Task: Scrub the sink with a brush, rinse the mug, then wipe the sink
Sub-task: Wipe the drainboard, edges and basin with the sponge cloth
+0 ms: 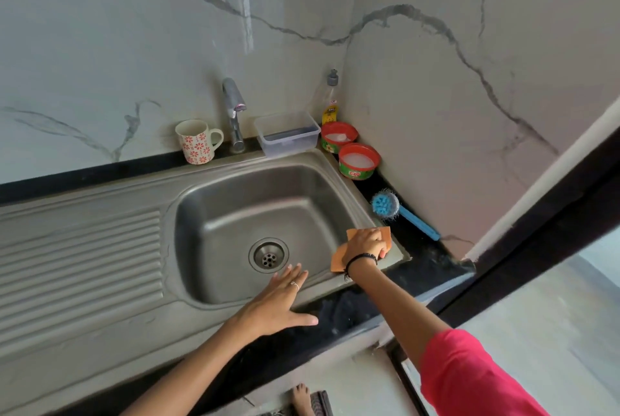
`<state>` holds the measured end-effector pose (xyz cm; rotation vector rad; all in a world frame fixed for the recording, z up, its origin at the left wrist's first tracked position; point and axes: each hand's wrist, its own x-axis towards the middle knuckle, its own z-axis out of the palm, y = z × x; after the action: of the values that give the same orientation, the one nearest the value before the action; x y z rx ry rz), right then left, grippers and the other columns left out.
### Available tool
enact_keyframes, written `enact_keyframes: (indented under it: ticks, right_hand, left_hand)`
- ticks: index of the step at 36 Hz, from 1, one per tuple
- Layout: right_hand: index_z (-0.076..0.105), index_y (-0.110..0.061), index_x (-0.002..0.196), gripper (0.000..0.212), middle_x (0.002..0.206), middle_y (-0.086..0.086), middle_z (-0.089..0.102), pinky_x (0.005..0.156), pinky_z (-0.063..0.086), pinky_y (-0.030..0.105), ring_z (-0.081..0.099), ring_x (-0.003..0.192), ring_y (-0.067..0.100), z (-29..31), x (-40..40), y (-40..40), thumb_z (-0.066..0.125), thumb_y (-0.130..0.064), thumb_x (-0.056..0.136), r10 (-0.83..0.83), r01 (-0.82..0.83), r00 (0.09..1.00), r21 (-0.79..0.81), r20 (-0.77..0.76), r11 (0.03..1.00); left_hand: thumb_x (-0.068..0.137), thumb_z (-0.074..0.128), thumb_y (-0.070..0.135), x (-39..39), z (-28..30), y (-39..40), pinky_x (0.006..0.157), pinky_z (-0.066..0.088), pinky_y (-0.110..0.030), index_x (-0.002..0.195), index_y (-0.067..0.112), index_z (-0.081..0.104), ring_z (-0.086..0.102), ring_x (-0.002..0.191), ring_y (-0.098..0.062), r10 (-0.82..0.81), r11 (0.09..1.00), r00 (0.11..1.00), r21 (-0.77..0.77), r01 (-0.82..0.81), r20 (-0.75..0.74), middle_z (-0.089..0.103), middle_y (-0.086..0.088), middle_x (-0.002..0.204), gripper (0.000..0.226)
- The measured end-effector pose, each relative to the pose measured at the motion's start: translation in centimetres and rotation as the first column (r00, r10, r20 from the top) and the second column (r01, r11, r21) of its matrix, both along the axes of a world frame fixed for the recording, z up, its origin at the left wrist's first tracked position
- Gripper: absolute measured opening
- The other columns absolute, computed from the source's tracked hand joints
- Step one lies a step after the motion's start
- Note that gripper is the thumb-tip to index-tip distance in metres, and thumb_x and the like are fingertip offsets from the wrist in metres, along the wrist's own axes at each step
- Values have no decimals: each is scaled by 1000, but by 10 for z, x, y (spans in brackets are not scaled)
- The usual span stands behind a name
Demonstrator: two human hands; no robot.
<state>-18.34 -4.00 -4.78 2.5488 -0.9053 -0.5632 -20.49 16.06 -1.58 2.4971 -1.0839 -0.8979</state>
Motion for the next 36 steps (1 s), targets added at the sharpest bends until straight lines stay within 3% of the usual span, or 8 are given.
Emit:
enact_keyframes:
  ticks: [10,15,21,24,28,31,33,36]
  right_hand:
    - [41,-3,131,60,120,16,54,59,45,29,57,103,29,14,-8,4,47,-44,88,-41,48,997,118,-64,992]
    - [53,-4,123,53,114,16,59,48,47,29,61,96,28,20,-7,16,48,-42,86,-66,91,988,175,-142,980]
    - [63,-8,111,54,104,8,65,32,34,24,67,85,21,19,-3,29,56,-51,79,-55,74,996,290,-74,954]
    - [63,-8,111,58,106,4,65,54,48,25,65,96,20,19,0,37,55,-56,79,-50,49,999,395,-7,918]
    - [60,-7,111,62,110,4,63,77,48,24,60,106,18,34,1,56,46,-60,83,-35,-20,995,554,89,832]
    - [61,-5,91,67,80,8,64,64,52,27,60,75,20,37,4,72,42,-68,76,-83,15,995,707,63,707]
    - [58,-6,78,42,58,5,60,55,48,28,56,61,17,29,11,73,45,-45,84,-234,97,972,843,35,529]
    - [63,-1,111,36,103,13,67,77,51,33,63,103,27,35,22,66,44,-26,94,-278,34,956,903,96,429]
  left_hand:
    - [82,51,64,-6,0,19,113,-11,-31,150,13,-7,-20,141,-13,57,997,998,43,-58,29,-17,-3,156,103]
    - [37,20,94,-1,-5,24,112,-14,-31,149,15,-10,-20,141,-12,65,995,998,81,-66,13,-18,-2,156,141]
    - [76,54,69,-2,-6,27,113,-14,-31,148,14,-13,-21,142,-13,130,988,991,76,-133,35,-20,-4,155,113]
    - [81,56,61,-1,-8,30,114,-14,-31,147,12,-17,-23,141,-14,150,985,987,75,-154,51,-24,-5,154,110]
    - [79,58,60,0,-8,33,112,-15,-31,144,9,-23,-27,139,-14,190,979,979,62,-195,76,-30,-5,151,116]
    - [79,60,59,2,-5,37,110,-17,-30,142,7,-27,-32,132,-12,223,973,970,39,-227,92,-34,-6,149,119]
    - [78,61,59,3,-3,40,108,-18,-29,141,6,-28,-34,129,-11,249,967,963,30,-253,98,-35,-8,148,121]
    - [77,61,61,6,-1,47,107,-20,-28,139,6,-32,-37,127,-11,286,956,952,29,-291,112,-38,-8,147,123]
